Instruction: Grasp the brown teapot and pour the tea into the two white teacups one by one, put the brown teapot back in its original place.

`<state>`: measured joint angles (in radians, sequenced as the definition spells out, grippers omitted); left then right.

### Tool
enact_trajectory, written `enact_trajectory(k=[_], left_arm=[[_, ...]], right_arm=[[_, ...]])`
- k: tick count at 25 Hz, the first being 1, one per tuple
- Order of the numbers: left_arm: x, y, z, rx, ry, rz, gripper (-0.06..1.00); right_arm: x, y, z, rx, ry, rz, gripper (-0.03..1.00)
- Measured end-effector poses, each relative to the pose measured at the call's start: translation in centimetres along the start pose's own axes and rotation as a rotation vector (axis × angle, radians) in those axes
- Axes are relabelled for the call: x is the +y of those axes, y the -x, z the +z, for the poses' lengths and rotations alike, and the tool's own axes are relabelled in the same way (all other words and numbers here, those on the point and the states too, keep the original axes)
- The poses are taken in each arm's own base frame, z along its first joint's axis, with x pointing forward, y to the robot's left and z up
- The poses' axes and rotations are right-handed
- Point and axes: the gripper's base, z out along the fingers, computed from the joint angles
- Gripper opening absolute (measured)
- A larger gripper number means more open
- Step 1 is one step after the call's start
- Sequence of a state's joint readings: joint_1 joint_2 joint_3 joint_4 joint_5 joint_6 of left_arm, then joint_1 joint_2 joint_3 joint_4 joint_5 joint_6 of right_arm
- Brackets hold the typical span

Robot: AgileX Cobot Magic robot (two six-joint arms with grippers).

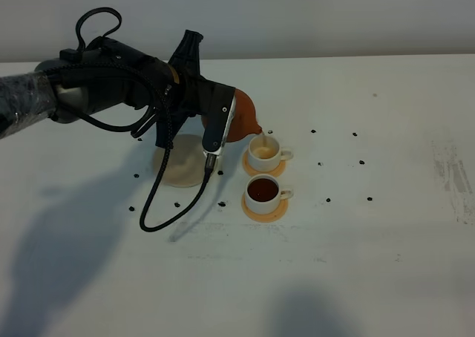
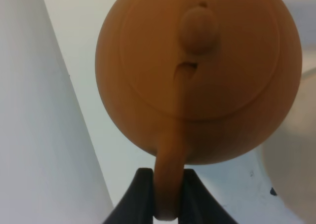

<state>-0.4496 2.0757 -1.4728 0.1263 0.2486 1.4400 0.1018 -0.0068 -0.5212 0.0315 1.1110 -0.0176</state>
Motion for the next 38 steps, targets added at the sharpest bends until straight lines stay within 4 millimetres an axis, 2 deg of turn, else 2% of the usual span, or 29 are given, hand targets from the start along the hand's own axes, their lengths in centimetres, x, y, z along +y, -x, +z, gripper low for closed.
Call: enact_trajectory(k=[38], left_arm=[[0.9,1.0,-0.1,-0.016,0.099,0.203,0.09]], right_arm=[[0.0,0.0,0.0,0.0,0.0,0.0,0.54]])
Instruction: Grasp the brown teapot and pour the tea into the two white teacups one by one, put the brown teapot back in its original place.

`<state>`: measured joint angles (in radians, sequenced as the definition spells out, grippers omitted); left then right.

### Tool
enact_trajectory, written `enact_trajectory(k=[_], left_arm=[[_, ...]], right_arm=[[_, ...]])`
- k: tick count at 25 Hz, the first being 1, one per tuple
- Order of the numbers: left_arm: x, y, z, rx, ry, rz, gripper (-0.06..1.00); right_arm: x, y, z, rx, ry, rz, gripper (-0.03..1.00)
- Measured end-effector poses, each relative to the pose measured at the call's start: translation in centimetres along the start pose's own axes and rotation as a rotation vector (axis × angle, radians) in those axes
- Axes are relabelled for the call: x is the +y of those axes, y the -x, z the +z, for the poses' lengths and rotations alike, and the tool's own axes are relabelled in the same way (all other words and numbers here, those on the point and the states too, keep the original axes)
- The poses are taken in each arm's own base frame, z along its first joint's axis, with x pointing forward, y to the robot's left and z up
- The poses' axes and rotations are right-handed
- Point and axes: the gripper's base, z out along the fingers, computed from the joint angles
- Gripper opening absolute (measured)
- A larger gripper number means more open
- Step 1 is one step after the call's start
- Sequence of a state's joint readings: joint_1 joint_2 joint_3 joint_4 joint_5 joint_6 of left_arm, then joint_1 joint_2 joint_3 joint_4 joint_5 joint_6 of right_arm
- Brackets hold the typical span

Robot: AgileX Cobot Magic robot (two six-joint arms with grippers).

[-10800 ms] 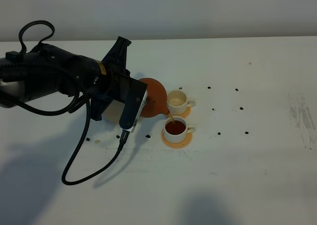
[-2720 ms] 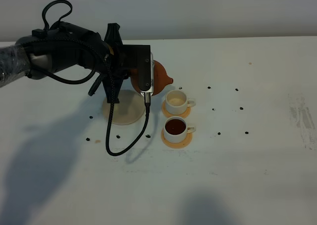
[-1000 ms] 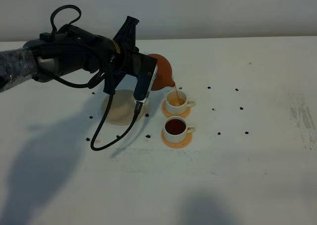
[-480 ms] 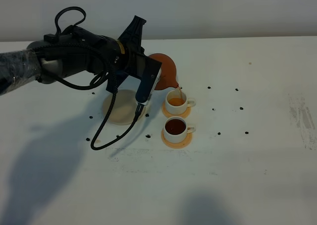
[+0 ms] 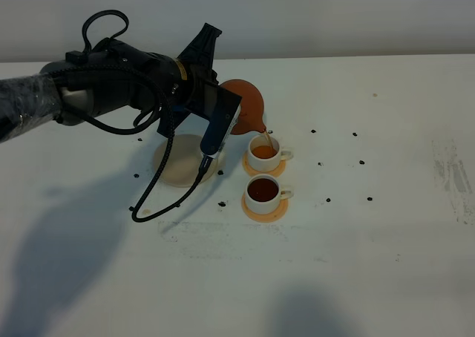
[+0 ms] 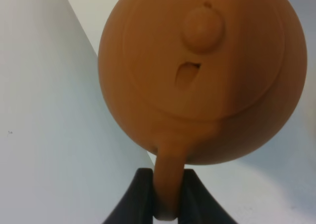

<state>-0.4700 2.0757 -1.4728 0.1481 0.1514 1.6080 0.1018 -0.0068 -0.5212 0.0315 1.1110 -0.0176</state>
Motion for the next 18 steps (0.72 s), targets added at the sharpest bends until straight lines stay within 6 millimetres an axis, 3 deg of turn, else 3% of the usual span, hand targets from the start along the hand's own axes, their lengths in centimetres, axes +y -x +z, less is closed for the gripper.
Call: enact_trajectory(k=[18], left_arm=[[0.08,0.27,-0.01,0.004,0.002,0.047,0.09]], right_arm=[[0.0,0.0,0.0,0.0,0.0,0.0,0.54]])
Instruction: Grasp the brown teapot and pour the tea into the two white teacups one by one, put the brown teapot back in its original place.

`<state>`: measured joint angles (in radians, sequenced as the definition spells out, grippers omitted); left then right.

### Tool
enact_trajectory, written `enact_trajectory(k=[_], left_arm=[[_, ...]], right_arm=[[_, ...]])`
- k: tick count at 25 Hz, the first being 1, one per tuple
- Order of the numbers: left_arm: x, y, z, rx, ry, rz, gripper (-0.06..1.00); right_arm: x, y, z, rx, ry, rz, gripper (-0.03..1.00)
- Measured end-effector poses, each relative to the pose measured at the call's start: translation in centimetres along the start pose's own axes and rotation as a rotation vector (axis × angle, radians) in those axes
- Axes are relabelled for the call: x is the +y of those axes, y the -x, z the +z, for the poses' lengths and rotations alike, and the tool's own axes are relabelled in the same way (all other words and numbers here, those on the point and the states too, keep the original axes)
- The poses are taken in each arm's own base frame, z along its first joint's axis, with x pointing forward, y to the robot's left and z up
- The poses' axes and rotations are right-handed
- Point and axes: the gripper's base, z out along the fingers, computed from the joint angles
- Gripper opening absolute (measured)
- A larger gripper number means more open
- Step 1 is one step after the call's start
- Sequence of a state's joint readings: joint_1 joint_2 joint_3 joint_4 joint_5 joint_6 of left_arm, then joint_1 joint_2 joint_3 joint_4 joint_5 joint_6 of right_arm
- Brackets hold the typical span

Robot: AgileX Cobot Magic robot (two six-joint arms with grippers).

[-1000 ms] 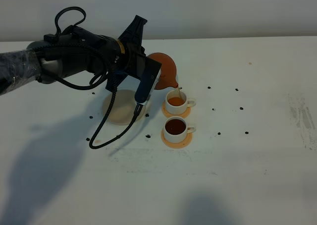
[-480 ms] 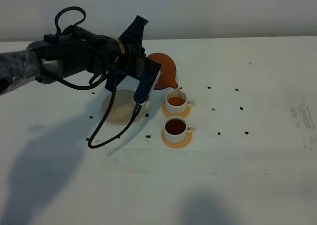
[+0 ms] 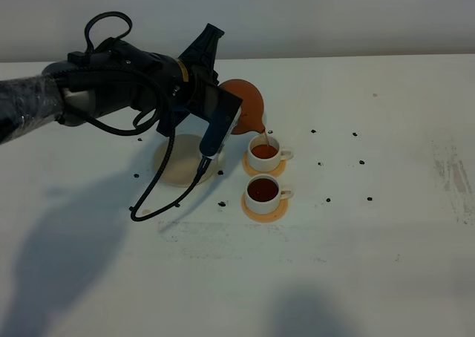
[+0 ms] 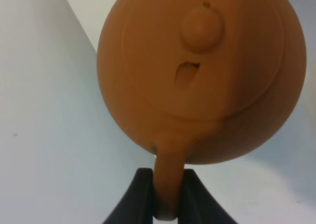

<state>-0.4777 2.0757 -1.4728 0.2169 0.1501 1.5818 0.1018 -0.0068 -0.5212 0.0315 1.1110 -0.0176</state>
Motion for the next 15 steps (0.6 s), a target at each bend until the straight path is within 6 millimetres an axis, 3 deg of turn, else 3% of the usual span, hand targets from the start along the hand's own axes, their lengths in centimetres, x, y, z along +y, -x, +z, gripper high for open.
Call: enact_trajectory(k=[15], left_arm=[[0.09,0.39,0.05,0.001,0.005,0.039,0.09]], right_arm=[[0.0,0.0,0.0,0.0,0.0,0.0,0.54]])
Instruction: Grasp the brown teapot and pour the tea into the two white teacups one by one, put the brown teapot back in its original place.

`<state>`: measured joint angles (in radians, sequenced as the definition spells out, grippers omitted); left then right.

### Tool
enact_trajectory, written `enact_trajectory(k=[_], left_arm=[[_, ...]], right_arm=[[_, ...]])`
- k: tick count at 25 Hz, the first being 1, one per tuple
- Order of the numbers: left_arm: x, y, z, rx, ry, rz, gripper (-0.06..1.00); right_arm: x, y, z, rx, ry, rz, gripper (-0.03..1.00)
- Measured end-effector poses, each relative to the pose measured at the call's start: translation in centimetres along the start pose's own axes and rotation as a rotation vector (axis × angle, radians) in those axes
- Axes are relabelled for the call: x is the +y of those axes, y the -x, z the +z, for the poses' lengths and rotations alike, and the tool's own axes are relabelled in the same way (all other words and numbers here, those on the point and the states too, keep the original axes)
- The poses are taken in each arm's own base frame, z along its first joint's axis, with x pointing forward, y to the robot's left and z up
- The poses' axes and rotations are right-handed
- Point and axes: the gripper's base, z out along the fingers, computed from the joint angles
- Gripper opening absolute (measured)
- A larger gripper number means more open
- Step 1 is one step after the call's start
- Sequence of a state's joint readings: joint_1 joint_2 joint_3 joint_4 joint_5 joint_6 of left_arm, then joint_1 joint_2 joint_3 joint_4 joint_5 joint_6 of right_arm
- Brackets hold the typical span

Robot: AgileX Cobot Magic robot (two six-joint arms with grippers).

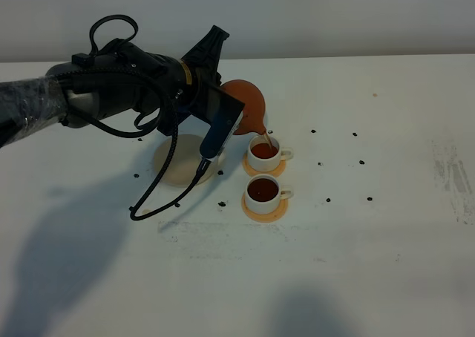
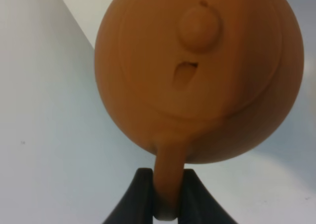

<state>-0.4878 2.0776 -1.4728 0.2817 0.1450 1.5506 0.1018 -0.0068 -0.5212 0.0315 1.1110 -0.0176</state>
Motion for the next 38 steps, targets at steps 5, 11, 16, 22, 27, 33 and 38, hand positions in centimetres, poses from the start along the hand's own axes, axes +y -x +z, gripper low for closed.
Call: enact_trajectory(k=[5,11,16,22,27,33,38], left_arm=[[0.01,-0.05,0.0,0.006,0.001,-0.012,0.09],[0.01,-0.09,0.0,0.01,0.001,0.014,0.09],[0.01,-0.1,0.0,0.011,0.001,0.02,0.09],[0.01,-0.1,0.0,0.011,0.001,0.029,0.09],[0.01,-0.12,0.0,0.013,0.001,0.043,0.09],[0.02,-0.13,0.0,0.014,0.001,0.049,0.09],[0.02,-0.13,0.0,0.014,0.002,0.051,0.09]], right_arm=[[0.0,0.0,0.0,0.0,0.0,0.0,0.54],[0.0,0.0,0.0,0.0,0.0,0.0,0.54],[0.0,0.0,0.0,0.0,0.0,0.0,0.54],[0.0,0.0,0.0,0.0,0.0,0.0,0.54],[0.0,0.0,0.0,0.0,0.0,0.0,0.54],[0.0,0.0,0.0,0.0,0.0,0.0,0.54],[0.0,0.0,0.0,0.0,0.0,0.0,0.54]])
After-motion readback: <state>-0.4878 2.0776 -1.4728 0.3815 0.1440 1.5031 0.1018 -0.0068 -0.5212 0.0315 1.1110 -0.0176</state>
